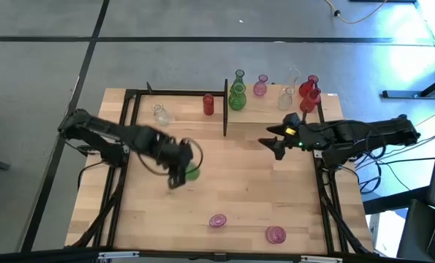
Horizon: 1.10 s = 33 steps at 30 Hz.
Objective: Sort vases onto shelf
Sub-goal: Put the green vase on the shelf aligned with the other green vases
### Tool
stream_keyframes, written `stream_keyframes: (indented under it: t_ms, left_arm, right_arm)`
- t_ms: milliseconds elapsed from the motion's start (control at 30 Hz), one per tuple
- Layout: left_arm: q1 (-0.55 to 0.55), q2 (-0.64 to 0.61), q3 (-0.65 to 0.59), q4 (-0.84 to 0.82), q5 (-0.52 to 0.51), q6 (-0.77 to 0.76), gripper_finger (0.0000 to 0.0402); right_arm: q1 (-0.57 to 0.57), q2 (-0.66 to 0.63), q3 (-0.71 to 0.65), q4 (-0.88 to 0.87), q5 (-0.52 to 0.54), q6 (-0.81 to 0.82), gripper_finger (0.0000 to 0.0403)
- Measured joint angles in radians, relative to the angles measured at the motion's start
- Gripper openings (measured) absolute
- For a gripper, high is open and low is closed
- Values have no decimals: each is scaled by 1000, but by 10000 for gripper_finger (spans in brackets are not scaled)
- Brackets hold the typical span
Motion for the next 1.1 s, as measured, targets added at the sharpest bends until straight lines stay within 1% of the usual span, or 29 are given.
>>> stream_keyframes:
  t_ms: [200, 333, 500, 600, 733, 833, 967, 1100]
  left_arm:
    - [179, 61, 160, -2, -34, 241, 103]
    - [268, 144, 274, -4, -71, 385, 103]
    - [360, 254, 451, -17, -82, 511, 103]
    - [386, 323, 560, -41, -90, 587, 103]
    - [393, 412, 682, -81, -105, 673, 103]
    - [391, 470, 750, -100, -106, 732, 103]
    - [380, 507, 806, -92, -102, 842, 103]
    - [375, 508, 811, -25, -60, 928, 103]
  right_arm:
    - [0, -52, 0, -35, 21, 1, 324]
    - [0, -60, 0, -57, 21, 2, 324]
    - [0, -60, 0, -83, 19, 22, 324]
    - [0, -59, 0, -83, 21, 22, 324]
    - [0, -59, 0, -81, 39, 14, 324]
    - [0, -55, 0, -67, 39, -45, 324]
    - [0, -45, 0, -8, 38, -168, 324]
    - [-2, -13, 0, 68, 23, -298, 324]
